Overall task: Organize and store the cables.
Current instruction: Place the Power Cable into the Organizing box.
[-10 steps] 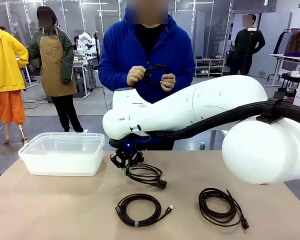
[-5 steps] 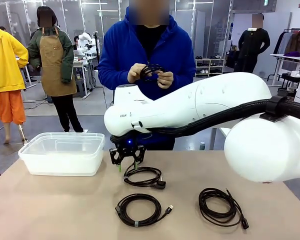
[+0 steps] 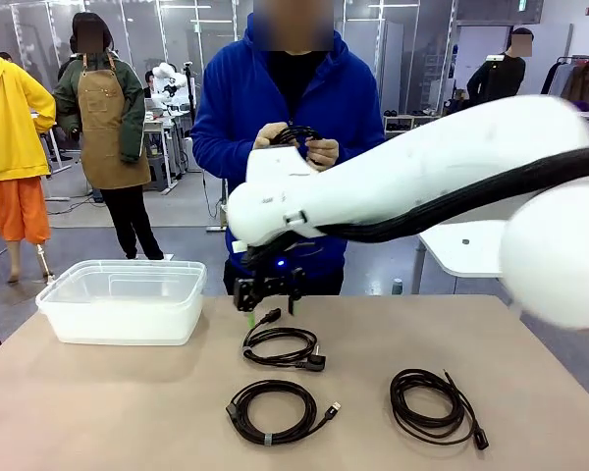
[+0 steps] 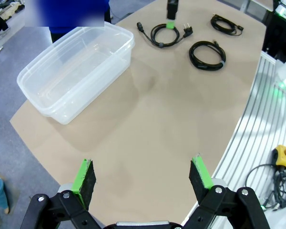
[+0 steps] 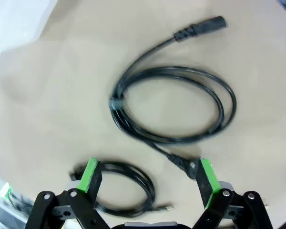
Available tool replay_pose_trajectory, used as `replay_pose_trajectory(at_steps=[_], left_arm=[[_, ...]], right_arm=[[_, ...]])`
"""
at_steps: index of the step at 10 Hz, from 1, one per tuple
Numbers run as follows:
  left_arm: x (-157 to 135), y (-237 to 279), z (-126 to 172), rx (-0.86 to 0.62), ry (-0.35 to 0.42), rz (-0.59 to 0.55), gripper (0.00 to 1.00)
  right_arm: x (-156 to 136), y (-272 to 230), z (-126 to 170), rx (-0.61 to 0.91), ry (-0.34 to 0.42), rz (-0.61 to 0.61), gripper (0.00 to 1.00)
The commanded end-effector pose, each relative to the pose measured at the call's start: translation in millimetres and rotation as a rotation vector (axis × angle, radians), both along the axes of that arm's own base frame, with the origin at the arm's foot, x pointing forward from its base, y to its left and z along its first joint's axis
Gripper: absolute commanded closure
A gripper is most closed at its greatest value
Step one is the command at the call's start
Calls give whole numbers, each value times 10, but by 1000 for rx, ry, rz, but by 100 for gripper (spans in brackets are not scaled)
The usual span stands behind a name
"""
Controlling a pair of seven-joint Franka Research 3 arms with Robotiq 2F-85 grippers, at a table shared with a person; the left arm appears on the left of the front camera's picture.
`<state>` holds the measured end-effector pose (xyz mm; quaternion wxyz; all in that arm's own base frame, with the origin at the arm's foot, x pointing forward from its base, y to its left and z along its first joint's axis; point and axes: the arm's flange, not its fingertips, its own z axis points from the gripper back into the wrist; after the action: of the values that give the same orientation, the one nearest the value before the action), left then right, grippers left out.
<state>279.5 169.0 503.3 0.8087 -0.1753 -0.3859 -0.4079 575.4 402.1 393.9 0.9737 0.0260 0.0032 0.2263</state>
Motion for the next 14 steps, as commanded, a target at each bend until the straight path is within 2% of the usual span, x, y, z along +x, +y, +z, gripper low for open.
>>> replay_pose_trajectory(at_steps=[1, 2, 3, 4, 5, 6, 7, 8, 10, 12, 13, 14], left_arm=[[-8, 14, 3, -13, -13, -20, 0], [-8, 14, 3, -13, -13, -20, 0], [-8, 14, 3, -13, -13, -20, 0], [-8, 14, 3, -13, -13, -20, 0], [-8, 14, 3, -13, -13, -20, 0], [-8, 14, 3, -13, -13, -20, 0], [-8, 14, 3, -13, -13, -20, 0], [-8, 14, 3, -13, -13, -20, 0], [-8, 14, 3, -13, -13, -20, 0], [-2, 0, 2, 2, 0, 0, 0], [46, -215, 91, 3, 53, -22, 0], [117, -454, 144, 14, 73, -45, 0]], right_arm=[[-466, -799, 308, 76, 4, 94, 0], [-594, -1163, 419, 82, -2, 132, 0], [-712, -1553, 551, 129, 34, 231, 0], [-800, -1998, 678, 190, 4, 254, 0], [-890, -2529, 763, 191, -44, 218, 0], [-942, -3005, 802, 256, -23, 269, 0], [-1034, -3416, 793, 283, -50, 317, 0], [-1133, -3828, 824, 282, -115, 386, 0], [-1469, -4681, 860, 403, -272, 398, 0], [-1709, -5287, 746, 457, -416, 338, 0], [-1832, -5507, 665, 504, -472, 290, 0], [-1921, -5650, 580, 525, -507, 258, 0]])
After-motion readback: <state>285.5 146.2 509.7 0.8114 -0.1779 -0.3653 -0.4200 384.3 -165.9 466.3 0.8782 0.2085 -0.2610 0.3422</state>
